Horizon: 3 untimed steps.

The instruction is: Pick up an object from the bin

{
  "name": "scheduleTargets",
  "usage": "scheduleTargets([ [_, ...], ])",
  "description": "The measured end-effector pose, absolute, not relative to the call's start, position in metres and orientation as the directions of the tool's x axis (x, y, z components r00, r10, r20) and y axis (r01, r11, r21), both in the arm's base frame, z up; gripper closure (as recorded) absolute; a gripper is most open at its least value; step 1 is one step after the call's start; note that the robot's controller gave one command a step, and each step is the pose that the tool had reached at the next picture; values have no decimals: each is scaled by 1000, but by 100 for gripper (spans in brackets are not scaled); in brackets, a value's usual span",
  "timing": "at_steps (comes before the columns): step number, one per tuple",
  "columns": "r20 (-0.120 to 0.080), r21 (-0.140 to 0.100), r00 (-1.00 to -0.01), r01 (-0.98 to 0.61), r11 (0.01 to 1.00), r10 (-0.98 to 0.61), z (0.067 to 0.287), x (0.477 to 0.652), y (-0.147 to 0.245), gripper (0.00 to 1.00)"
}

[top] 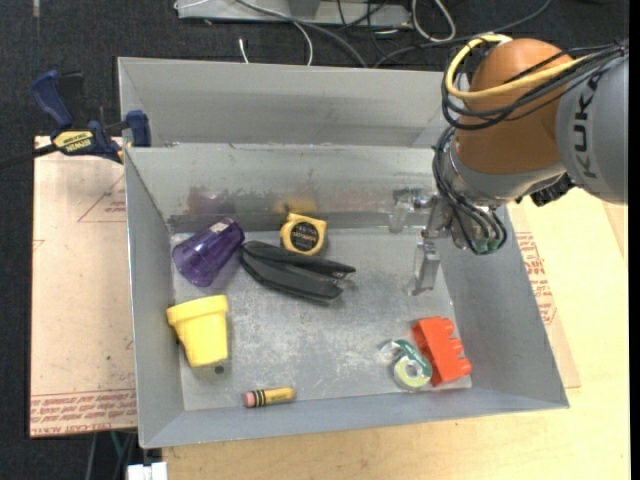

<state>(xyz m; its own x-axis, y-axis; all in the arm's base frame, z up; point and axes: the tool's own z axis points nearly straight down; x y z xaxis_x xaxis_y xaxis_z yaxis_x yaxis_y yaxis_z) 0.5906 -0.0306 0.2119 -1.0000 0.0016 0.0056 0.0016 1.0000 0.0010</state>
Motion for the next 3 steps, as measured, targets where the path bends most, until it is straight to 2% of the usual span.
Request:
scheduleTargets([
  [1, -2, 0, -1000, 1, 1000, 1, 216, 592, -31, 0],
  [2, -7, 2, -1000, -5, 1000, -5, 132, 605, 8, 0],
  [3, -18, 1, -999, 40, 999, 40, 148, 608, 45, 0],
])
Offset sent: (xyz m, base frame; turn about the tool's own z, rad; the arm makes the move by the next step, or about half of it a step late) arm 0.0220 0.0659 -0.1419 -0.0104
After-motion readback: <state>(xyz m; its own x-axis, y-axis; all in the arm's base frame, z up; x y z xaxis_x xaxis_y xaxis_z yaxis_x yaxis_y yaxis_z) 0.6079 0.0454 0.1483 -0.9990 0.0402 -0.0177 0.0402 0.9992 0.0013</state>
